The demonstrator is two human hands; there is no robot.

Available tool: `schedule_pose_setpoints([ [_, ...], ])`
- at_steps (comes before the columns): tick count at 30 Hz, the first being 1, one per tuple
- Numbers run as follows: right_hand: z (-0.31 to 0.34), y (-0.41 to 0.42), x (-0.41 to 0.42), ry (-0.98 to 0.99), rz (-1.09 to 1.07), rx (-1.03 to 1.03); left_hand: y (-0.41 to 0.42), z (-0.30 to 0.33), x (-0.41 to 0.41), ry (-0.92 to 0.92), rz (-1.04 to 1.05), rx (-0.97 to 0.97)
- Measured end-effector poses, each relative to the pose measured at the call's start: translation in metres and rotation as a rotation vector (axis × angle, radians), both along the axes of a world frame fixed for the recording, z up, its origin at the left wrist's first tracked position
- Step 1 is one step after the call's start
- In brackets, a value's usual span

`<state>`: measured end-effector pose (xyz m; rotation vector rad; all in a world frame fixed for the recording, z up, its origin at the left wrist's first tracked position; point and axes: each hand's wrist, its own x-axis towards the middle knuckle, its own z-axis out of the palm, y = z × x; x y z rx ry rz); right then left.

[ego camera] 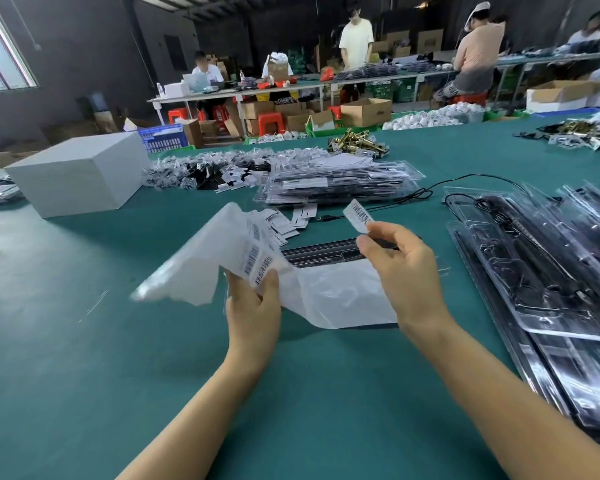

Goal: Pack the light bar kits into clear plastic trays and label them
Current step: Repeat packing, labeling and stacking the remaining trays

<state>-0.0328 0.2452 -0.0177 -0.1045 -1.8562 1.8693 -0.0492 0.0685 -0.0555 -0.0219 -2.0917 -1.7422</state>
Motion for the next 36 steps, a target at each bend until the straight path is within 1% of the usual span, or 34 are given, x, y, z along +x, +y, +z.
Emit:
schedule_pose_setpoints([
  [2, 0.003, -0.001, 0.002, 0.021, -0.018, 0.104, 0.004, -0.002, 0.003, 0.132, 0.018, -0.167],
  [4, 0.007, -0.001, 0.005, 0.073, -0.021, 0.172, 0.009, -0.003, 0.008, 0.285, -0.04, -0.411],
  [6, 0.012, 0.0, 0.008, 0.13, -0.021, 0.16, 0.015, -0.001, 0.015, 0.402, -0.092, -0.625],
  [7, 0.016, 0.002, 0.009, 0.142, -0.019, 0.134, 0.018, 0.001, 0.018, 0.451, -0.084, -0.709],
  [8, 0.02, 0.004, 0.009, 0.144, -0.02, 0.105, 0.02, 0.004, 0.021, 0.479, -0.114, -0.796],
  [9, 0.024, 0.007, 0.01, 0.142, -0.025, 0.075, 0.022, 0.005, 0.022, 0.487, -0.163, -0.876],
  [11, 0.031, 0.016, 0.01, 0.135, -0.026, 0.001, 0.028, 0.001, 0.02, 0.378, -0.302, -1.033],
  [12, 0.035, 0.021, 0.011, 0.123, -0.009, -0.02, 0.03, -0.003, 0.018, 0.305, -0.334, -1.074],
  [14, 0.039, 0.028, 0.013, 0.077, 0.078, 0.04, 0.032, -0.006, 0.019, 0.136, -0.406, -1.075],
  [15, 0.039, 0.029, 0.014, 0.05, 0.13, 0.113, 0.033, -0.007, 0.02, 0.097, -0.403, -1.079],
  [17, 0.034, 0.024, 0.014, 0.031, 0.17, 0.321, 0.035, -0.004, 0.022, 0.107, -0.412, -1.063],
  [18, 0.028, 0.021, 0.013, 0.05, 0.143, 0.464, 0.036, -0.002, 0.022, 0.139, -0.433, -1.017],
  [20, 0.012, 0.012, 0.009, 0.125, -0.008, 0.784, 0.034, -0.002, 0.021, 0.166, -0.494, -0.952],
  [21, 0.003, 0.009, 0.007, 0.16, -0.098, 0.907, 0.033, -0.004, 0.02, 0.16, -0.513, -0.931],
  [22, -0.007, 0.007, 0.004, 0.182, -0.158, 0.975, 0.032, -0.007, 0.02, 0.13, -0.539, -0.88],
  [25, -0.029, 0.01, -0.003, 0.155, -0.198, 0.96, 0.032, -0.007, 0.027, -0.017, -0.576, -0.553],
  [26, -0.032, 0.012, -0.006, 0.137, -0.224, 0.948, 0.033, -0.006, 0.029, -0.052, -0.571, -0.473],
  [28, -0.034, 0.015, -0.011, 0.128, -0.3, 0.927, 0.034, -0.004, 0.031, -0.107, -0.55, -0.422],
  [29, -0.033, 0.015, -0.012, 0.122, -0.325, 0.931, 0.035, -0.003, 0.031, -0.133, -0.546, -0.453],
  [31, -0.033, 0.016, -0.013, 0.098, -0.334, 0.967, 0.039, -0.001, 0.033, -0.138, -0.562, -0.576],
  [34, -0.037, 0.018, -0.012, 0.096, -0.297, 1.006, 0.048, -0.004, 0.037, -0.039, -0.602, -0.788],
  [36, -0.038, 0.021, -0.013, 0.096, -0.293, 0.946, 0.054, -0.006, 0.036, 0.027, -0.597, -0.929],
])
